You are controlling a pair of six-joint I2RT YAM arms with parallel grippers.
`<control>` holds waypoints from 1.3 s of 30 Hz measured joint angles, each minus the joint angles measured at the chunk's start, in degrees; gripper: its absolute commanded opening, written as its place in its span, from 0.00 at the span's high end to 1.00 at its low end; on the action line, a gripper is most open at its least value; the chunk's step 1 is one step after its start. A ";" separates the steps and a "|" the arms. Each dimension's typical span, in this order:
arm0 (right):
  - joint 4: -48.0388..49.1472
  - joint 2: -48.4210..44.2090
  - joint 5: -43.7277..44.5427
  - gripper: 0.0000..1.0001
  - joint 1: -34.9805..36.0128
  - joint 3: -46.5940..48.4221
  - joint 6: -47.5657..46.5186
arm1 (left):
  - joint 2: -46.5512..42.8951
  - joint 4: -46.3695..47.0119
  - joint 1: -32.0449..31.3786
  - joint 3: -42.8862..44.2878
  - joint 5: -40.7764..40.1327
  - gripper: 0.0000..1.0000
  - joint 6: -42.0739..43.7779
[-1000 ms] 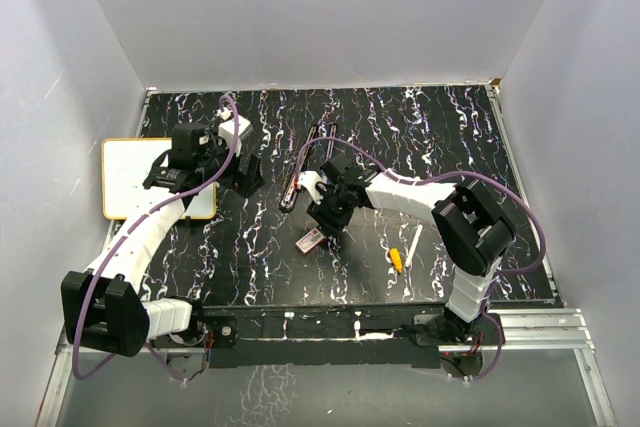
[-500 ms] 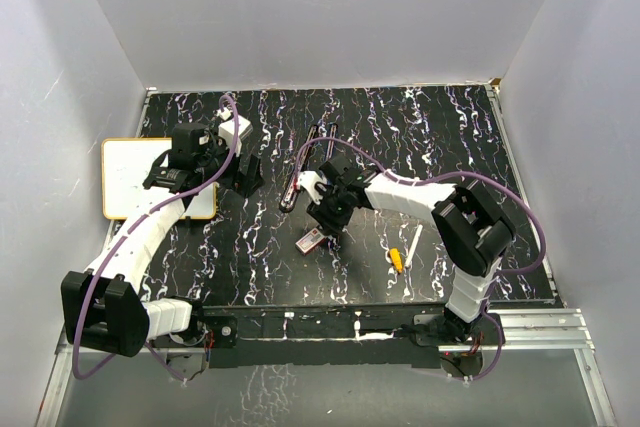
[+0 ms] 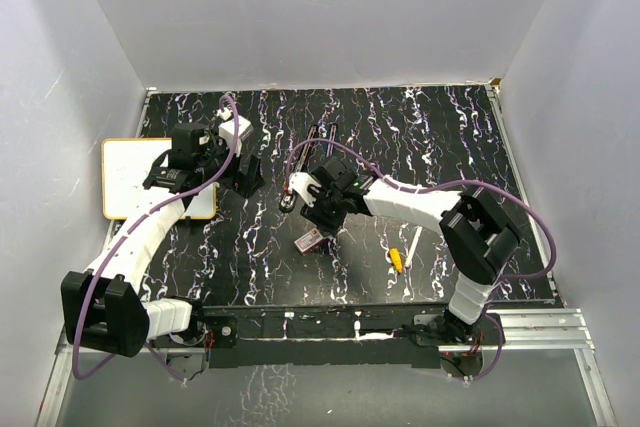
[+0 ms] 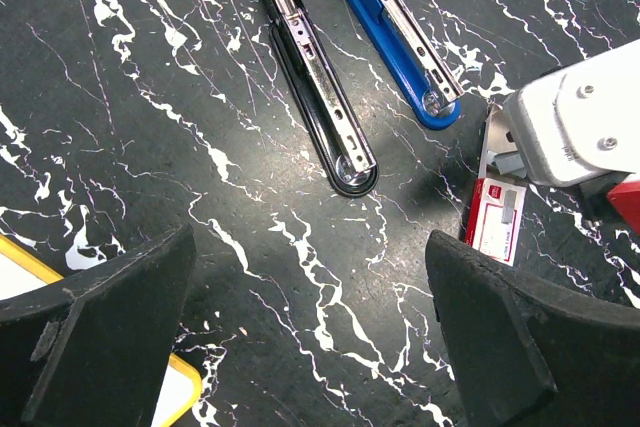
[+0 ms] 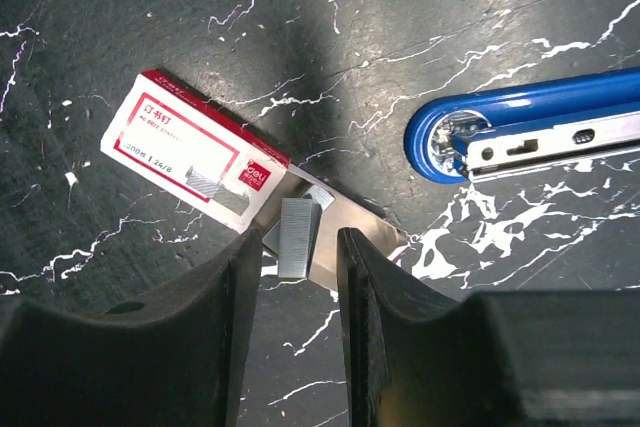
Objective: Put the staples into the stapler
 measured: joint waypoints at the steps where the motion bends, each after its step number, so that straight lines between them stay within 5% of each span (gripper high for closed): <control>1: 0.13 -0.33 0.26 0.61 0.04 0.00 -0.04 | 0.00 0.00 0.00 0.00 0.02 0.03 0.00; 8: 0.09 -0.76 0.09 0.52 0.33 -0.04 -3.41 | 0.00 0.00 0.00 0.00 0.20 0.03 0.00; 21: -0.85 -3.41 -5.81 0.61 0.44 -1.16 -11.65 | -0.04 0.02 0.00 0.00 -0.39 0.03 -0.72; 39: -3.34 2.27 -5.33 0.63 0.37 2.19 1.55 | -0.17 0.02 0.00 0.00 -0.96 0.03 -1.31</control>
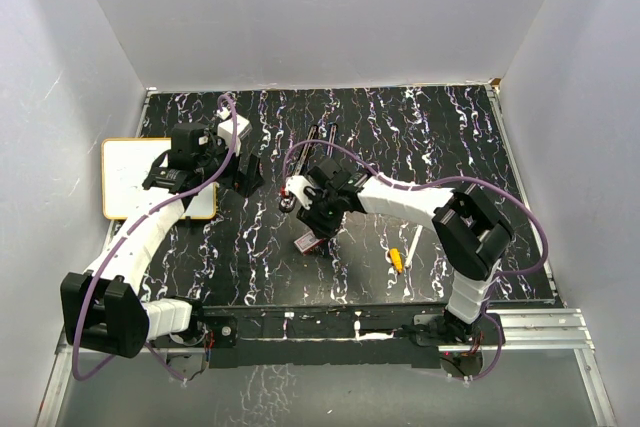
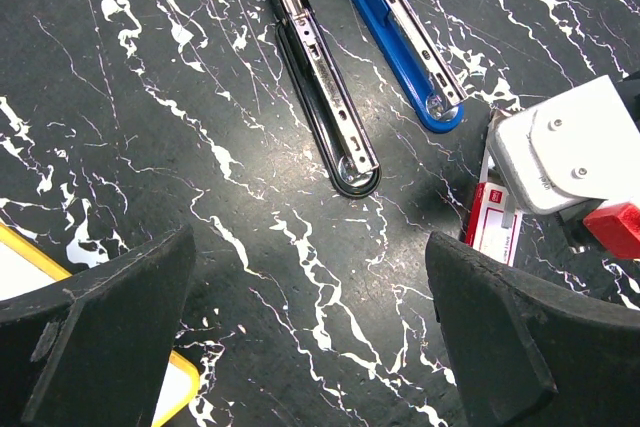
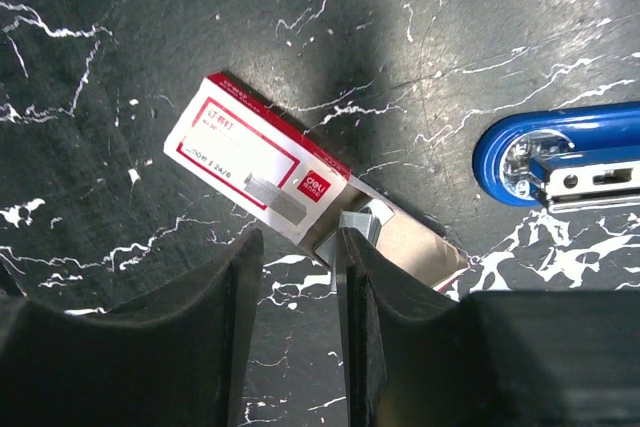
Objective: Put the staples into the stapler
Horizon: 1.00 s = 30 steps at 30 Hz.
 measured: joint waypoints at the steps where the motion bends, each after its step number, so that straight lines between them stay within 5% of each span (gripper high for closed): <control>1: -0.28 0.00 0.00 0.63 -0.04 0.46 0.35 | -0.07 0.00 0.00 0.00 0.00 0.03 0.00; 30: -2.10 2.84 1.42 0.63 -0.85 3.69 3.17 | -0.20 0.00 0.00 0.00 0.00 0.03 0.00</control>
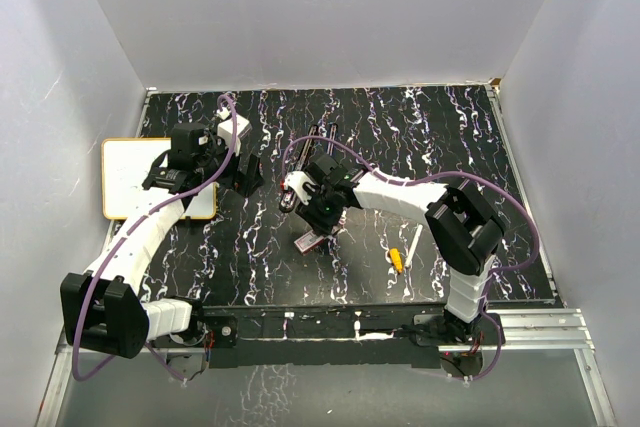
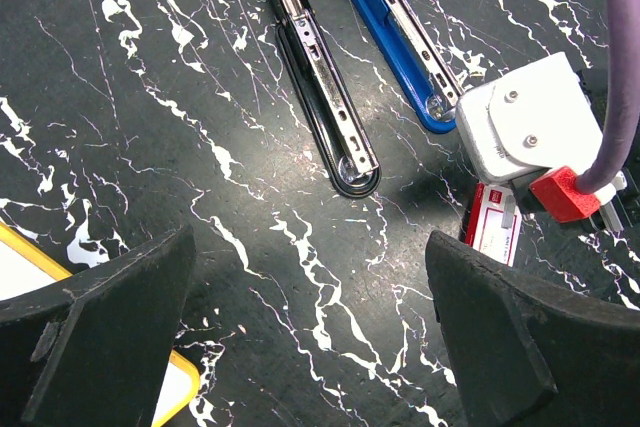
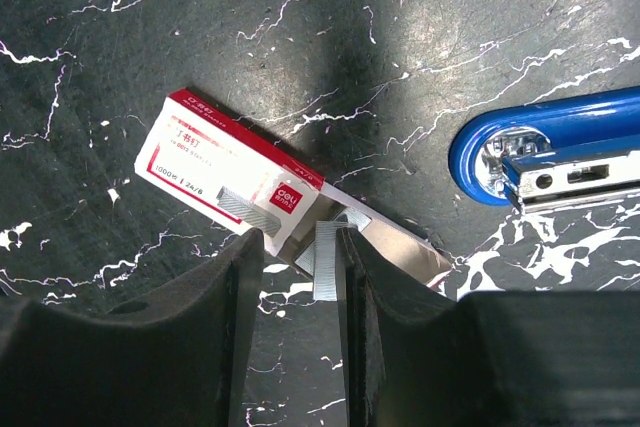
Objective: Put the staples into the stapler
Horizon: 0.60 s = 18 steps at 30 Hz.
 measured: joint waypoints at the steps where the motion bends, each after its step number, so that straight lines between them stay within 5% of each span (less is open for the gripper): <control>1: 0.00 0.00 0.07 0.63 0.00 0.02 0.00 | 0.00 0.00 0.00 0.00 0.00 0.03 0.00; 18: 0.00 0.04 1.18 0.64 -0.33 0.02 -0.02 | 0.00 0.00 0.00 0.00 0.00 0.03 0.00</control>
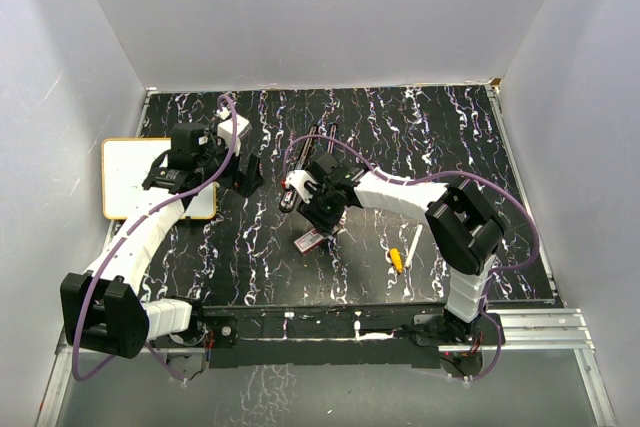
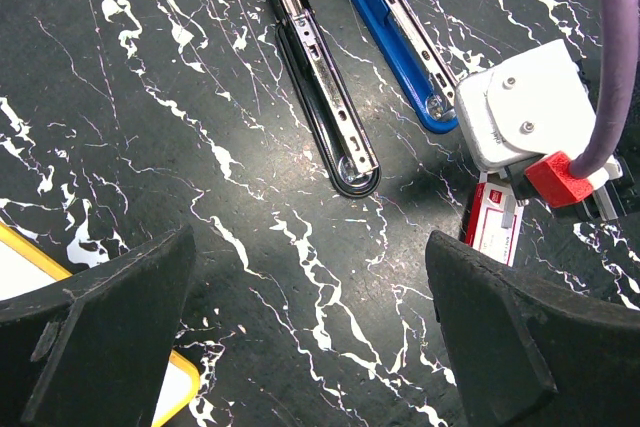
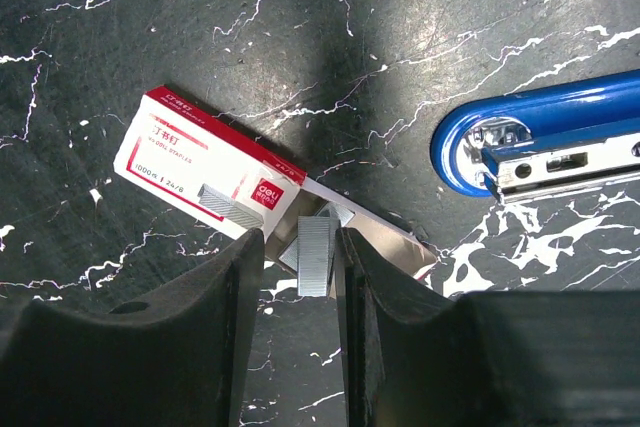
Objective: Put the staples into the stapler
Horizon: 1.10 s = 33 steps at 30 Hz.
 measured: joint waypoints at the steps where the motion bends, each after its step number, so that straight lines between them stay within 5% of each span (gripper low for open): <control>1: 0.00 0.00 0.02 0.64 0.00 0.00 0.00 | 0.00 0.00 0.00 0.00 0.00 0.03 0.00; 33: -0.02 0.63 -0.48 0.73 0.00 0.00 -0.26 | 0.00 0.00 0.00 0.00 0.02 0.03 0.07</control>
